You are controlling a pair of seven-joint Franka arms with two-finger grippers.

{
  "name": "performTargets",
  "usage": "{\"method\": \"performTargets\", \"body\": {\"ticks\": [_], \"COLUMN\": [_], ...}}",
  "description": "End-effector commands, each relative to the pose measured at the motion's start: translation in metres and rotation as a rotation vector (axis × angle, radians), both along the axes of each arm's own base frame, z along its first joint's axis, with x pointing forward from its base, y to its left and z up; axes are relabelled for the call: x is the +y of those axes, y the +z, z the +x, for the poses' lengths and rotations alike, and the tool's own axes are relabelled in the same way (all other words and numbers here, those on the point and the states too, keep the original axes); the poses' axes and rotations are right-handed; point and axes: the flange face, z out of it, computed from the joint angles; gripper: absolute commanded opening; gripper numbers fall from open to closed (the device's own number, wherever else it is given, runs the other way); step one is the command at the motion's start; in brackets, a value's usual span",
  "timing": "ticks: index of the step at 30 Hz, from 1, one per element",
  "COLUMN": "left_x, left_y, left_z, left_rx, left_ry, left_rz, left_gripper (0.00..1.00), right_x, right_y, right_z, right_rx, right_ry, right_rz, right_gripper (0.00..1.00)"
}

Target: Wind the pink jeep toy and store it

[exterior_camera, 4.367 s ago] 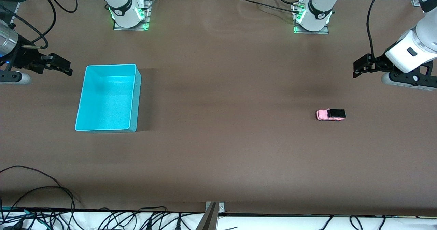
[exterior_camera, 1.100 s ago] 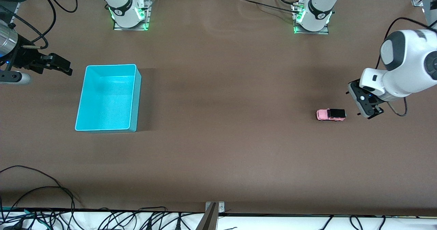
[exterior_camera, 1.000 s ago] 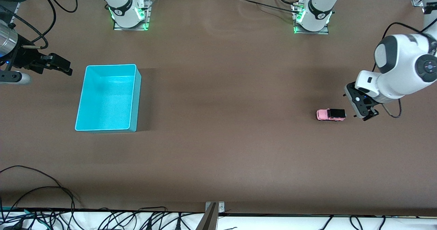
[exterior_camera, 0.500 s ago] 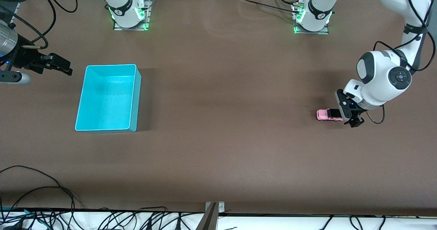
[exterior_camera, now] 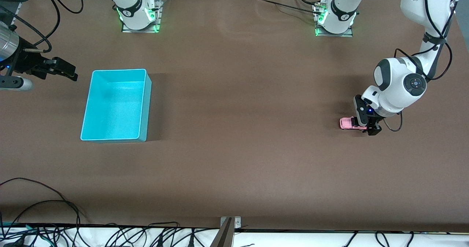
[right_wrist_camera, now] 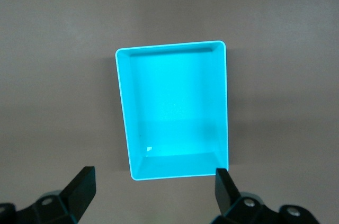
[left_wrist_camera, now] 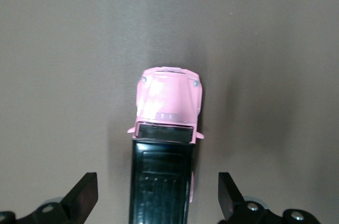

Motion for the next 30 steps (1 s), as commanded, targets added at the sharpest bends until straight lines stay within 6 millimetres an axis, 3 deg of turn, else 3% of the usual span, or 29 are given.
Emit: {"method": "performTargets", "body": {"ticks": [1, 11, 19, 21, 24, 27, 30], "left_x": [0.005, 0.002, -0.004, -0.004, -0.004, -0.006, -0.006], "left_y": [-0.001, -0.004, -0.014, -0.013, -0.013, -0.013, -0.013], "left_z": [-0.005, -0.005, -0.005, -0.005, -0.004, -0.004, -0.004], "left_rx": [-0.012, -0.019, -0.028, -0.035, -0.037, -0.037, -0.037], "left_ry": [-0.044, -0.049, -0.061, -0.061, -0.061, -0.064, -0.067], "left_rz": [0.014, 0.013, 0.015, 0.016, 0.016, 0.016, 0.016], "left_gripper": [1.00, 1.00, 0.91, 0.79, 0.45, 0.24, 0.19], "right_x": [-0.003, -0.003, -0.003, -0.003, -0.003, -0.003, -0.003], "right_y": [0.007, 0.007, 0.007, 0.007, 0.007, 0.007, 0.007], "right_z": [-0.002, -0.002, -0.002, -0.002, -0.002, -0.002, -0.002], "right_rx": [0.000, 0.000, 0.000, 0.000, 0.000, 0.000, 0.000], "right_ry": [0.015, 0.015, 0.015, 0.015, 0.015, 0.015, 0.015], "right_rz": [-0.007, -0.005, -0.005, -0.005, -0.005, -0.005, -0.005], "right_gripper": [1.00, 1.00, 1.00, 1.00, 1.00, 1.00, 1.00]}}
